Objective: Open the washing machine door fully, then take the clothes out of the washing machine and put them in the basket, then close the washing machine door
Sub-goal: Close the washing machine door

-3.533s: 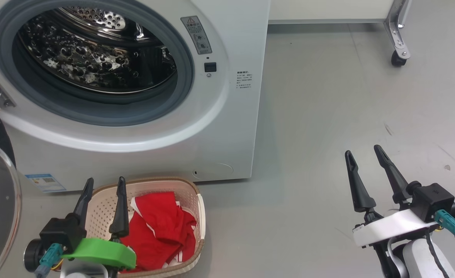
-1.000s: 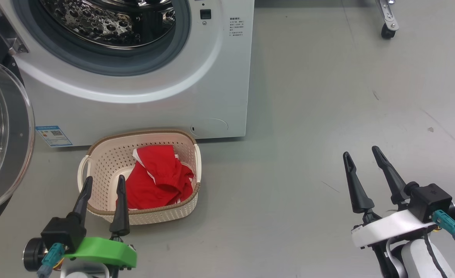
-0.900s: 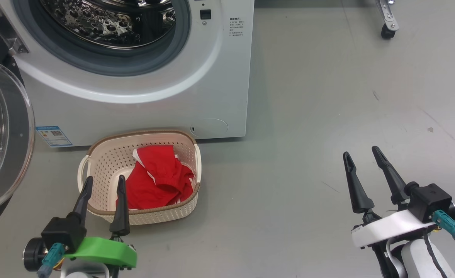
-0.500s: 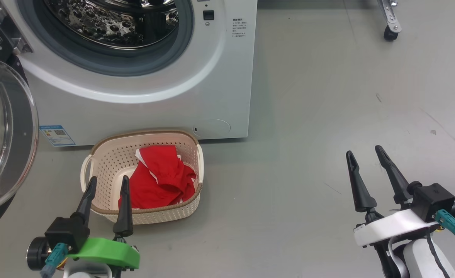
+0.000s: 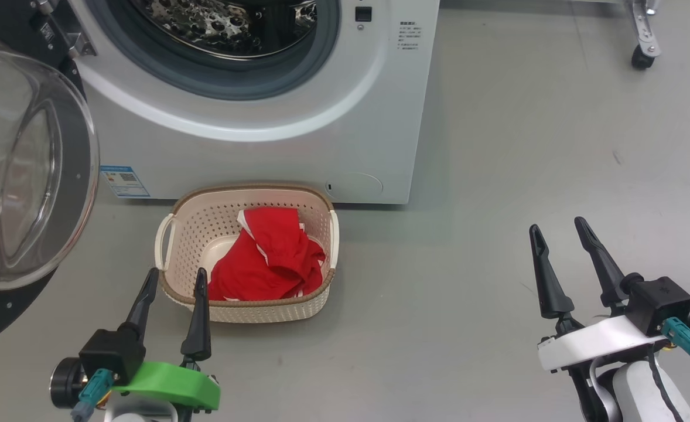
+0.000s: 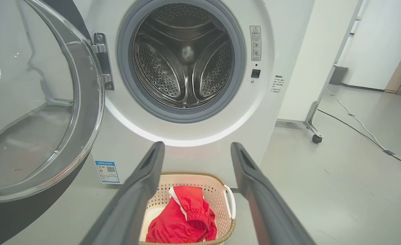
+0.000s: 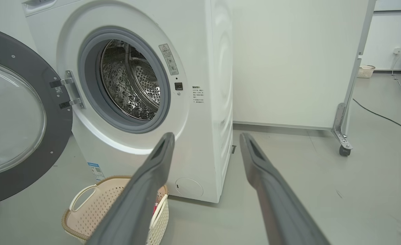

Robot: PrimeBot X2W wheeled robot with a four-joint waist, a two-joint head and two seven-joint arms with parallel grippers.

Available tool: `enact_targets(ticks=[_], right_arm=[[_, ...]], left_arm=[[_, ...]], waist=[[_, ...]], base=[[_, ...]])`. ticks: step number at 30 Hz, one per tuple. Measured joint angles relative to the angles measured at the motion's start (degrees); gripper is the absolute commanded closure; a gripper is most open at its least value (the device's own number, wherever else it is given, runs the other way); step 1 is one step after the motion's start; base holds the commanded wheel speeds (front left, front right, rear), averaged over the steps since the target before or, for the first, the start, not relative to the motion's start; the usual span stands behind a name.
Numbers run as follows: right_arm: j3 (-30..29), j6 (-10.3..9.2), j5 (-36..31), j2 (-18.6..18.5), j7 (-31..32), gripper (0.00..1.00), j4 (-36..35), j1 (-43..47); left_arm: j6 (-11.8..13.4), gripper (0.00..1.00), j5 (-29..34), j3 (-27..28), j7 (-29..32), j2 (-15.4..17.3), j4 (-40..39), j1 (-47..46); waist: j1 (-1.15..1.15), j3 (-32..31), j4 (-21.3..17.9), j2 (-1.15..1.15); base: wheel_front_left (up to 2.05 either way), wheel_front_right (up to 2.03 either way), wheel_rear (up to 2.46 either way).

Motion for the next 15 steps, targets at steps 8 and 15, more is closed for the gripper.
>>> enact_targets(ticks=[8, 15], right_arm=[[1.3, -0.01, 0.0, -0.8, 0.0, 0.0, -0.2, 0.0], [2.5, -0.01, 0.0, -1.4, 0.0, 0.0, -0.2, 0.0]], left_arm=[[0.5, 0.0, -0.6, -0.5, 0.0, 0.0, -0.1, 0.0], [1.2, 0.0, -0.6, -0.4, 0.0, 0.0, -0.3, -0.1]], waist=[[0.0, 0.9, 4.4, 0.0], [0.0, 1.2, 9.3, 0.0]], base=[[0.0, 0.0, 0.0], [0.0, 0.0, 0.0]])
